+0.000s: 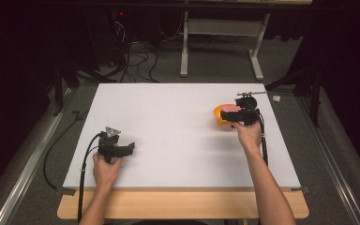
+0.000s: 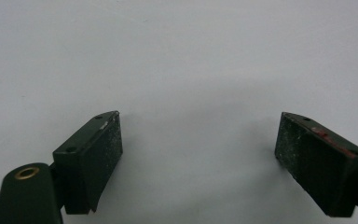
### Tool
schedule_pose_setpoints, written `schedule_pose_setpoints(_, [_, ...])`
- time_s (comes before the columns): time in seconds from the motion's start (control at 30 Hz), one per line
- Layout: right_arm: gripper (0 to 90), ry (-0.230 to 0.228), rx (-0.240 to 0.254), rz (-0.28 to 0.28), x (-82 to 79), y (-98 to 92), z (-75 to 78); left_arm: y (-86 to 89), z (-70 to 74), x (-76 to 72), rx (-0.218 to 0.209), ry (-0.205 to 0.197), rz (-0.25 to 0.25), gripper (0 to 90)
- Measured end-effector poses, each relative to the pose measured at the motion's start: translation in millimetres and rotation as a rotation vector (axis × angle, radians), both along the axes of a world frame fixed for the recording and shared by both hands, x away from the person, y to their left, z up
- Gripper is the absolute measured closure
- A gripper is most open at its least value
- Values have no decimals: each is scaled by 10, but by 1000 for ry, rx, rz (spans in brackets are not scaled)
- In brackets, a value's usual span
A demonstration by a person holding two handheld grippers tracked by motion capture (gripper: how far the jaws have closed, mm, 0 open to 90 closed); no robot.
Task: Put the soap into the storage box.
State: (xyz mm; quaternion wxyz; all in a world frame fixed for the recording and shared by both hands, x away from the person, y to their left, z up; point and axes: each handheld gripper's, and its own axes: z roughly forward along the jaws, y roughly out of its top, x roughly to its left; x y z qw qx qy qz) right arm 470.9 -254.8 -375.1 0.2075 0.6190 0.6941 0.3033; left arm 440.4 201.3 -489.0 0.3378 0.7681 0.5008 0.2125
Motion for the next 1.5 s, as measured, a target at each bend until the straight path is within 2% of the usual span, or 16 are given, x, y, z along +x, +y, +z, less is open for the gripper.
schedule_pose_setpoints(0.43, [135,1,-23,-15,215,60,37,-1,0,-1,0,-1,0,154])
schedule_pose_setpoints(0.53, [135,14,-39,-33,311,47,0,-2,0,-2,1,-1,0,154])
schedule_pose_setpoints(0.8, [135,29,-61,-43,440,65,-120,-1,1,-2,2,1,-1,154])
schedule_pose_setpoints(1.1, [135,46,-52,-59,508,12,-232,-3,0,-3,1,-1,0,154])
schedule_pose_setpoints(1.5, [135,46,-43,-75,566,-44,-324,-2,1,-2,2,1,-1,154])
